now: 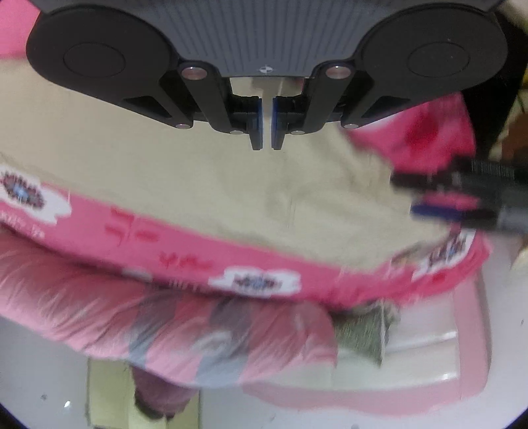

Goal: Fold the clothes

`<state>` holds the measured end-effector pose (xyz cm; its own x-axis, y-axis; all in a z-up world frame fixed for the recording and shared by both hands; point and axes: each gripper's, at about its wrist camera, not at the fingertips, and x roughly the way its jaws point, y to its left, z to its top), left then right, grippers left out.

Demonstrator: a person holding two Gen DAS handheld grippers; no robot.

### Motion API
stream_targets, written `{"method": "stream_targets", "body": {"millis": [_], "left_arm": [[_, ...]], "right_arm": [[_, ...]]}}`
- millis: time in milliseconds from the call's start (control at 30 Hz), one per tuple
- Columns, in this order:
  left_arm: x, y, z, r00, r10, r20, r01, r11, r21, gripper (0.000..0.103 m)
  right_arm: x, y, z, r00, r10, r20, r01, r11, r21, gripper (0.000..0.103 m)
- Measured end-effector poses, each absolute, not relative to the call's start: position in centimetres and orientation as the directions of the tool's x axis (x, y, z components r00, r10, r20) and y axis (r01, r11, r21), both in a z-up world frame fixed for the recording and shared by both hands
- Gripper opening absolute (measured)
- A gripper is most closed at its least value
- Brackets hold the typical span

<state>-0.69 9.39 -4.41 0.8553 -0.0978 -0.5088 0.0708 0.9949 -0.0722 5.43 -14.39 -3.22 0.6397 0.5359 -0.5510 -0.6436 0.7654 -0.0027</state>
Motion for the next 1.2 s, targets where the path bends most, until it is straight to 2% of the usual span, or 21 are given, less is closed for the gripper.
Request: {"method": "stream_targets", "body": {"millis": [100,133,200,333,533,600,667,700,900,1000,1067,1200], "left_arm": [[-0.1,10.4,-4.9,0.854,-0.058,-0.517,0.017,0.996,-0.083,0.067],[0.1,10.9,-5.0,0.855,-0.044,-0.518,-0.002,0.996,-0.087,0.067],[0.1,11.8,-5.2,0.856,-0.031,-0.517,-0.028,0.994,-0.105,0.067],[-0.3,12.9,-5.3,0.865,-0.044,-0.501,-0.024,0.991,-0.129,0.067],[-0.2,13.2,-5.5,0.869,-0.046,-0.492,-0.016,0.993,-0.121,0.067],[-0.2,13.3,-5.5,0.870,-0.047,-0.490,-0.017,0.992,-0.124,0.067],[-0.2,13.4,-5.4,0.872,-0.045,-0.487,-0.023,0.991,-0.133,0.067],[-0.3,13.6,-5.3,0.874,-0.046,-0.483,-0.025,0.990,-0.138,0.067],[-0.5,14.5,-5.3,0.882,-0.070,-0.466,-0.012,0.985,-0.169,0.067],[-0.6,14.9,-5.2,0.886,-0.067,-0.460,-0.015,0.985,-0.173,0.067],[-0.7,15.2,-5.2,0.889,-0.062,-0.455,-0.021,0.984,-0.175,0.066],[-0.9,15.9,-5.3,0.892,-0.079,-0.445,-0.013,0.980,-0.200,0.064]], "right_arm": [[7.0,-12.8,-4.2,0.654,0.545,-0.524,-0.625,0.780,0.033,0.004],[7.2,-12.1,-5.1,0.642,0.534,-0.549,-0.628,0.778,0.022,0.004],[6.7,-11.0,-7.7,0.623,0.495,-0.606,-0.635,0.772,-0.022,0.004],[2.7,-10.9,-7.5,0.663,0.480,-0.575,-0.669,0.725,-0.166,0.003],[4.0,-10.1,-4.5,0.664,0.521,-0.536,-0.680,0.719,-0.144,0.002],[5.0,-8.7,-5.1,0.676,0.511,-0.531,-0.663,0.736,-0.137,0.002],[5.1,-7.0,-7.0,0.644,0.494,-0.584,-0.682,0.716,-0.147,0.001],[4.0,-6.3,-7.9,0.650,0.488,-0.582,-0.687,0.705,-0.177,0.001],[-0.1,-5.8,-6.3,0.600,0.570,-0.561,-0.777,0.583,-0.238,0.000],[2.2,-5.7,-5.1,0.656,0.544,-0.524,-0.722,0.653,-0.227,0.000],[3.8,-5.0,-5.7,0.658,0.526,-0.540,-0.705,0.682,-0.195,0.000],[0.9,-2.3,-7.8,0.563,0.586,-0.583,-0.790,0.589,-0.170,0.000]]}}
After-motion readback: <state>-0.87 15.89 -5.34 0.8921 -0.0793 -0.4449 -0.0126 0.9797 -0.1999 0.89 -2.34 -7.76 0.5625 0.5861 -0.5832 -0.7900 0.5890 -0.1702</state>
